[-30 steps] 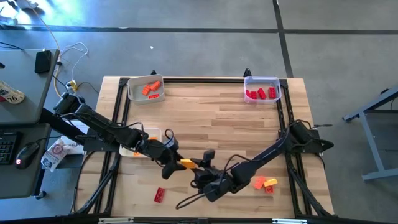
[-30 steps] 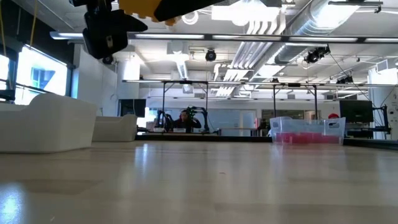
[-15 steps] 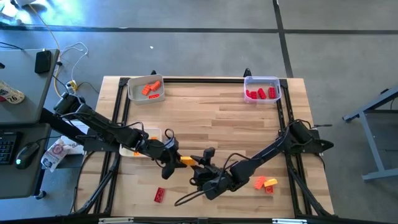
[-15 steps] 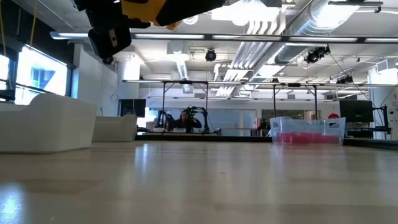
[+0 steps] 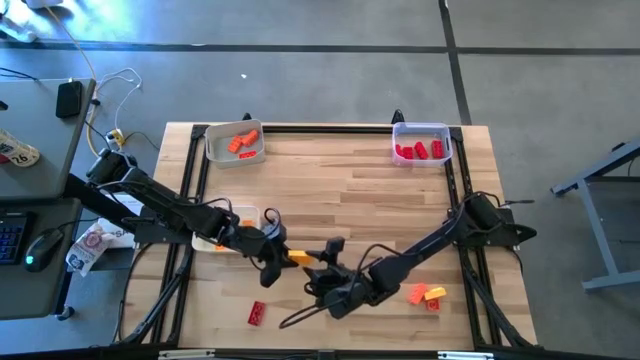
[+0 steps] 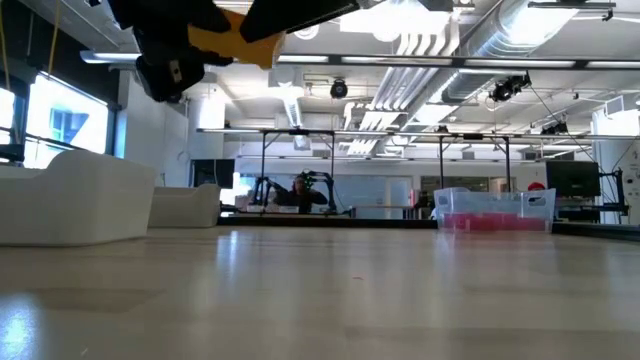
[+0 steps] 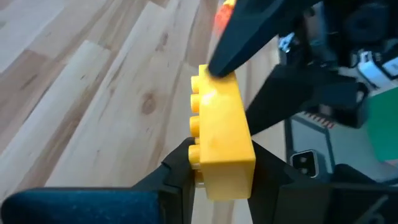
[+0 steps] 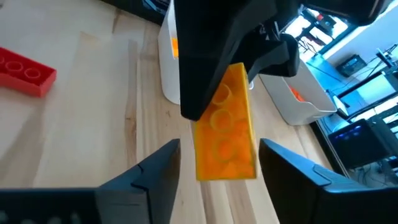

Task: Sort & place blocks by color
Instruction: Put the yellow game piece into the white bin

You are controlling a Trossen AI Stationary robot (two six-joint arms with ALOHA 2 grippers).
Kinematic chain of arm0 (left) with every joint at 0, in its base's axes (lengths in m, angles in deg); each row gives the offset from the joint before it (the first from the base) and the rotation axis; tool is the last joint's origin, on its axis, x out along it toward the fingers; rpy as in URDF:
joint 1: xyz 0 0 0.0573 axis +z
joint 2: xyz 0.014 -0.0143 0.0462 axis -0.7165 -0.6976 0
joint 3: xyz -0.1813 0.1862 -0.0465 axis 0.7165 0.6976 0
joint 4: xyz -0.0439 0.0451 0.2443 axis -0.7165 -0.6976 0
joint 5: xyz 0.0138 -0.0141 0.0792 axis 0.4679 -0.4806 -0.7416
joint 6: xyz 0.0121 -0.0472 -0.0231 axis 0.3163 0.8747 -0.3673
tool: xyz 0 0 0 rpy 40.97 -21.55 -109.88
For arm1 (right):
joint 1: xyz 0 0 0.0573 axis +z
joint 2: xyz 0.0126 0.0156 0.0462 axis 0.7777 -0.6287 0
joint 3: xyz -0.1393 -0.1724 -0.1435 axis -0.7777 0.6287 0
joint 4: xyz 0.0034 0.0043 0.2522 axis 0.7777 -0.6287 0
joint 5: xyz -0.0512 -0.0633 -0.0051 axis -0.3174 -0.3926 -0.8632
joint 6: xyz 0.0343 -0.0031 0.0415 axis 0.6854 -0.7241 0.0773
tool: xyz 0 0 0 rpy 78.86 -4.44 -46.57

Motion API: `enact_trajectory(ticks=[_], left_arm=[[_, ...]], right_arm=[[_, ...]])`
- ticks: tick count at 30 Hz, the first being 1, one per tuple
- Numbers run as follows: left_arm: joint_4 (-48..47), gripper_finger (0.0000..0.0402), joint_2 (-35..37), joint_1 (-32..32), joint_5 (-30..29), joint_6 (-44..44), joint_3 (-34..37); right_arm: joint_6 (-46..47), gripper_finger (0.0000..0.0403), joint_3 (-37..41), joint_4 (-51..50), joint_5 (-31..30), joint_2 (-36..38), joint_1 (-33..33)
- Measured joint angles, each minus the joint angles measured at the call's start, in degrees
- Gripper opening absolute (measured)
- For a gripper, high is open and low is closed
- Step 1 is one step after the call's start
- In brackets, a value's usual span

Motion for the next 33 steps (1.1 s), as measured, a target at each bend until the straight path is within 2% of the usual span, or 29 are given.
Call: enact_trajectory(ticks=[6, 12, 23, 26, 33], left_arm=[[-8.3, 0.0081, 1.5, -0.4, -3.6, 1.4, -0.1], [-19.0, 0.0081, 3.9, -2.0, -9.2, 5.2, -0.1], [-37.7, 0.0081, 7.5, -5.9, -19.0, 16.1, 0.0], [-43.9, 0.0081, 8.4, -6.6, -20.6, 20.9, 0.0], [-54.2, 0.0081, 8.4, -7.8, -21.3, 29.2, 0.0]], right_arm=[[-0.2, 0.0211, 0.0, -1.8, -2.6, 0.0, 1.3], [4.5, 0.0213, 0.0, -3.2, -0.2, 0.0, 1.6], [17.2, 0.0213, 0.0, -19.8, -1.6, 0.0, 1.5], [21.4, 0.0213, 0.0, -26.3, 1.1, 0.0, 1.4], [33.9, 0.0213, -0.1, -42.6, 12.0, 0.0, 1.5]])
